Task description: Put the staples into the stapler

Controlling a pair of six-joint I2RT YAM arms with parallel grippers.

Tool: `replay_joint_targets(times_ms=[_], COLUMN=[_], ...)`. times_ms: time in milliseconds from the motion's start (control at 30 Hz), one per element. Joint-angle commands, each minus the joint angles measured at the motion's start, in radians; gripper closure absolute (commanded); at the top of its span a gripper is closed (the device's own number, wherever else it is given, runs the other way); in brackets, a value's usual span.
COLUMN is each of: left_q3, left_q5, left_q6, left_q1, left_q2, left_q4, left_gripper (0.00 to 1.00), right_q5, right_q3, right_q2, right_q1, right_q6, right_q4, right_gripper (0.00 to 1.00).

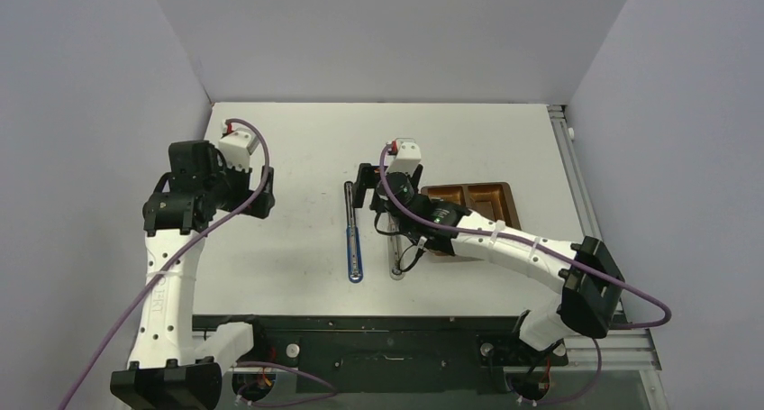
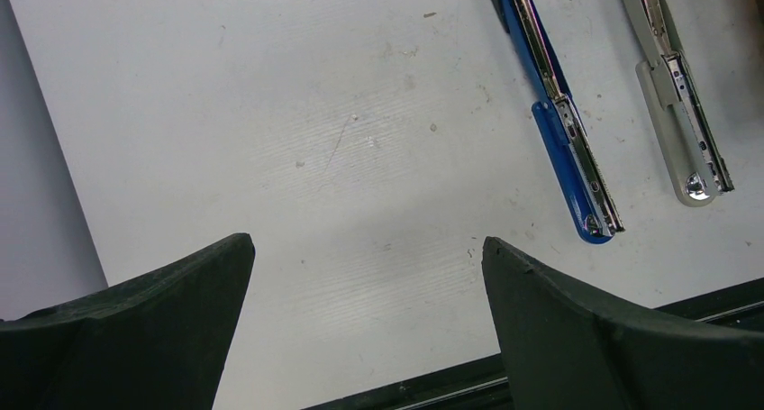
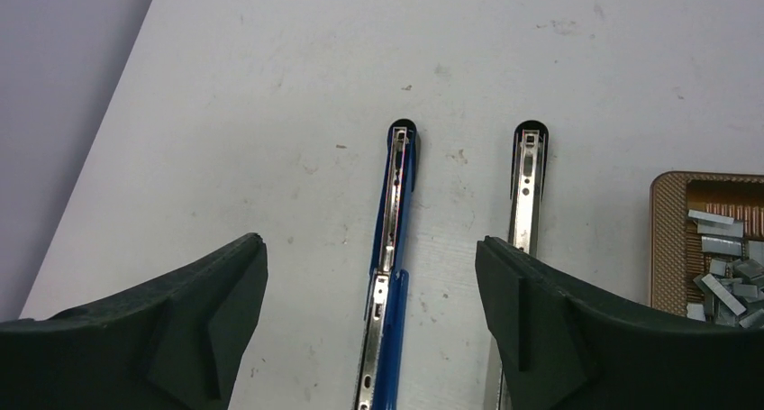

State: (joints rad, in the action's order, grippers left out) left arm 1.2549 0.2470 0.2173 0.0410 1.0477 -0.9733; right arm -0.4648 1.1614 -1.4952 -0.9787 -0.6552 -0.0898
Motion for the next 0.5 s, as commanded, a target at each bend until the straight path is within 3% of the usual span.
replay_joint_targets(times_ms=[0, 133, 300, 467], left_q3=[0.061, 0.063, 0.073, 0.098], left_q5=[-0.027, -0.066, -0.092, -0.093], left_q6=[0.001, 0.002, 0.001, -0.007], left_q1=[0.007, 0.007, 0.007, 0.007], left_q2=[-0.034, -0.040, -0.014, -0.017], left_q4=[-0.035, -0.083, -0.114, -0.072], left_gripper=[0.04, 0.04, 0.04, 0.04], right_q5=[0.016, 0.031, -0.003, 0.073], right_q3=[0.010, -0.004, -0.013, -0.019], right_q2=[0.019, 0.048, 0.082, 0.073], right_q1=[0.018, 0.084, 0.134, 0.240], right_q6=[-0.049, -0.136, -0.190, -0.194], right_q4=[-0.073, -0.171, -0.287, -0.290], right_gripper=[0.18, 0.20, 0.36, 0.43])
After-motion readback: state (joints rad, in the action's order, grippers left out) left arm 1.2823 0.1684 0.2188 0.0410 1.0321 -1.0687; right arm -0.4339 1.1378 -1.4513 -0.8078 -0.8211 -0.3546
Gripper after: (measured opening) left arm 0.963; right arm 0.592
